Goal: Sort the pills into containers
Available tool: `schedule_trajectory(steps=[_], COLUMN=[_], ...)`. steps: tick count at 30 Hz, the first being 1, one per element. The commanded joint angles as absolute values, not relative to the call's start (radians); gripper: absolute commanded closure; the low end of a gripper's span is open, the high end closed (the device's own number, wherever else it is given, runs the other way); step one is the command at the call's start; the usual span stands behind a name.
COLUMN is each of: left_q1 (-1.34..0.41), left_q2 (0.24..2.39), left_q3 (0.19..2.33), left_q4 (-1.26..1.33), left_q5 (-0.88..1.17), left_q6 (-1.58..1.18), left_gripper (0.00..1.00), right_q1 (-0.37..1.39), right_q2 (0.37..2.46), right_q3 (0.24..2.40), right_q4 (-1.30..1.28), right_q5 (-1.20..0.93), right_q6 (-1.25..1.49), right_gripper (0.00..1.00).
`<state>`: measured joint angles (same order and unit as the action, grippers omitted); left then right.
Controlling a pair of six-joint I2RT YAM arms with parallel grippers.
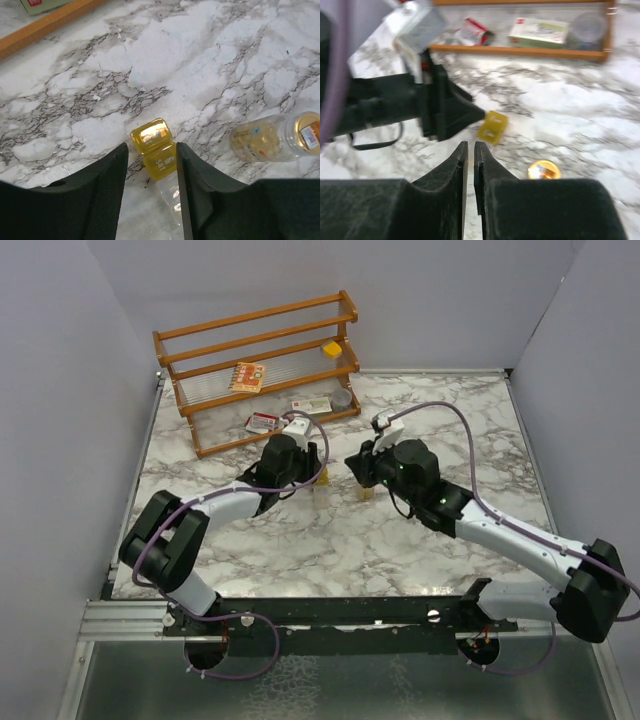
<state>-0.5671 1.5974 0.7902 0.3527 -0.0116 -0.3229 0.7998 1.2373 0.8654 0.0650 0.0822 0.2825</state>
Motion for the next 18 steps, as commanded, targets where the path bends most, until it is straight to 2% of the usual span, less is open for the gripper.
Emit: schedule_trajectory(steps=[1,5,12,13,16,18], left_q1=[-0.571,-0.570,-0.569,-0.569,-0.569,-0.569], left_q2=[1.496,1.412,1.199,1.161,1.052,0.972], left_q3=[0.777,0.722,0.602,0.581,0.531,0.502], left_q4=[0.344,0.342,0.319,0.309,0.269,0.243], left_q5=[-0.081,-0.146,-0.281,-0.307,-0.369,-0.402], left_q6=[-0.320,-0.319,-0.342,-0.349,-0.373,-0.385], left_gripper=[0.54,0.54,0.53,0.53,0.52,0.51], right_q1=[0.808,0.808,0.808,0.808,0.808,0.808], right_q2=[1.129,1.044,0.954,0.948,0.937,0.937], right_q3=[0.849,0.806,0.779,0.779,0.785,0.786], right_q4=[-0.073,-0.114,-0.218,-0.241,-0.334,-0.371], right_q5=[0.464,0.696,0.905,0.932,1.002,1.024], right_q6=[0.289,0.291,0.343,0.357,0.443,0.482], right_gripper=[0.87,0.86,0.85,0.82,0.48,0.15])
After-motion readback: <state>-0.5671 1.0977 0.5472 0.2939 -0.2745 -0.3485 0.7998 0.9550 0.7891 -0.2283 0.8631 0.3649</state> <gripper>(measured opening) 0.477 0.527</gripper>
